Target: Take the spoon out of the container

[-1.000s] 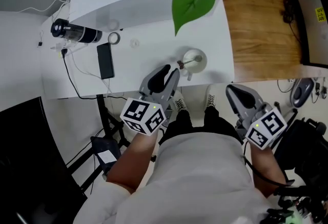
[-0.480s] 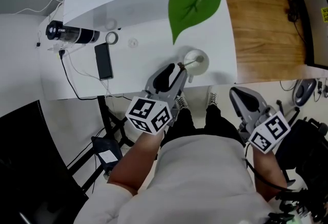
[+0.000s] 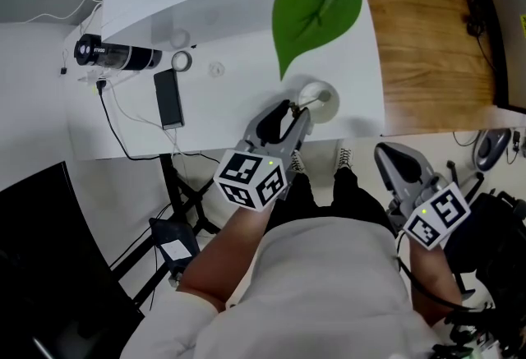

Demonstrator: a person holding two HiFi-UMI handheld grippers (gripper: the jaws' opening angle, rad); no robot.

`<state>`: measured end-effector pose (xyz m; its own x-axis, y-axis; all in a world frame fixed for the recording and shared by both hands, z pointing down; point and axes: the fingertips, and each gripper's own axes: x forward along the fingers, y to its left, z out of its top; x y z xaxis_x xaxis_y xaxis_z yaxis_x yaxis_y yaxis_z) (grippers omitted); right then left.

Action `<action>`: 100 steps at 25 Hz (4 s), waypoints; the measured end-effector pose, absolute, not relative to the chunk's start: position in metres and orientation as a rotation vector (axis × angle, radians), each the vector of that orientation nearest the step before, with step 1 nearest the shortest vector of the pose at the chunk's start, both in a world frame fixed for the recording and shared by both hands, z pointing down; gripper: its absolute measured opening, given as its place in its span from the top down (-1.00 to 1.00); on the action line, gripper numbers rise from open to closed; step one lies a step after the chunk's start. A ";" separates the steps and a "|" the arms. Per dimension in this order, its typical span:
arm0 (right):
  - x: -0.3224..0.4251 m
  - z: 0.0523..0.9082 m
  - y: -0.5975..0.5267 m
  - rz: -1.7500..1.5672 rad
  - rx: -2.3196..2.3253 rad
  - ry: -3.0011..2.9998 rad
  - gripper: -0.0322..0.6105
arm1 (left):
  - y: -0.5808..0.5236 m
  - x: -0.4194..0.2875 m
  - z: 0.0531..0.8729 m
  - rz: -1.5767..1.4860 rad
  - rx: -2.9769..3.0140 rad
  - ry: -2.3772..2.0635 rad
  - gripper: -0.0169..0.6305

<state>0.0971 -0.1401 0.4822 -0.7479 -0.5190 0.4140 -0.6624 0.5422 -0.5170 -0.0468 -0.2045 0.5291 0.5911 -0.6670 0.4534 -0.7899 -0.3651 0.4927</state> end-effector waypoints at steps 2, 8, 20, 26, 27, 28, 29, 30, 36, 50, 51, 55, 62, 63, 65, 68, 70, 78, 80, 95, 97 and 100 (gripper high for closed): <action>0.098 0.483 -0.140 1.000 0.998 -2.565 0.89 | -0.204 -0.045 0.530 0.237 2.135 -1.143 0.42; 0.098 0.484 -0.139 1.004 0.997 -2.565 0.89 | -0.205 -0.043 0.529 0.251 2.152 -1.149 0.54; 0.099 0.484 -0.137 1.009 1.000 -2.562 0.89 | -0.204 -0.041 0.525 0.322 2.213 -1.156 0.66; 0.101 0.485 -0.135 1.009 1.004 -2.562 0.89 | -0.203 -0.037 0.523 0.336 2.246 -1.155 0.67; 0.101 0.484 -0.135 1.009 1.006 -2.562 0.89 | -0.203 -0.037 0.522 0.336 2.252 -1.157 0.67; 0.102 0.484 -0.134 1.009 1.009 -2.562 0.89 | -0.203 -0.037 0.521 0.336 2.257 -1.159 0.68; 0.102 0.484 -0.134 1.009 1.010 -2.561 0.89 | -0.203 -0.037 0.520 0.336 2.261 -1.162 0.68; 0.102 0.484 -0.134 1.008 1.011 -2.561 0.89 | -0.203 -0.037 0.519 0.336 2.266 -1.166 0.69; 0.103 0.483 -0.131 1.002 1.015 -2.569 0.89 | -0.202 -0.039 0.510 0.318 2.302 -1.193 0.72; 0.105 0.461 -0.135 0.935 1.004 -2.617 0.89 | -0.192 -0.042 0.473 0.256 2.352 -1.223 0.81; 0.105 0.457 -0.135 0.928 1.004 -2.624 0.89 | -0.190 -0.043 0.468 0.247 2.359 -1.224 0.81; 0.107 0.442 -0.139 0.889 0.996 -2.660 0.89 | -0.183 -0.047 0.449 0.179 2.365 -1.238 0.81; 0.104 0.417 -0.141 0.816 0.918 -2.716 0.89 | -0.168 -0.045 0.423 0.122 2.368 -1.283 0.81; 0.104 0.413 -0.140 0.806 0.904 -2.724 0.89 | -0.166 -0.043 0.420 0.104 2.359 -1.282 0.81; 0.105 0.405 -0.139 0.777 0.874 -2.737 0.89 | -0.162 -0.040 0.413 0.074 2.354 -1.290 0.81; 0.104 0.397 -0.135 0.744 0.840 -2.755 0.89 | -0.156 -0.038 0.403 0.050 2.362 -1.314 0.81; 0.104 0.395 -0.132 0.735 0.821 -2.762 0.89 | -0.152 -0.037 0.397 0.036 2.360 -1.335 0.81; 0.115 0.384 -0.126 0.675 0.772 -2.799 0.89 | -0.135 -0.029 0.378 -0.003 2.373 -1.385 0.81; 0.117 0.382 -0.126 0.656 0.755 -2.812 0.89 | -0.129 -0.029 0.374 -0.015 2.366 -1.398 0.81; 0.114 0.365 -0.092 0.603 0.882 -2.847 0.89 | -0.079 -0.052 0.350 -0.036 2.412 -1.387 0.81; 0.106 0.364 -0.074 0.614 0.926 -2.838 0.89 | -0.065 -0.059 0.347 -0.036 2.429 -1.353 0.81; 0.088 0.364 -0.038 0.627 0.985 -2.821 0.89 | -0.037 -0.072 0.344 -0.027 2.469 -1.295 0.81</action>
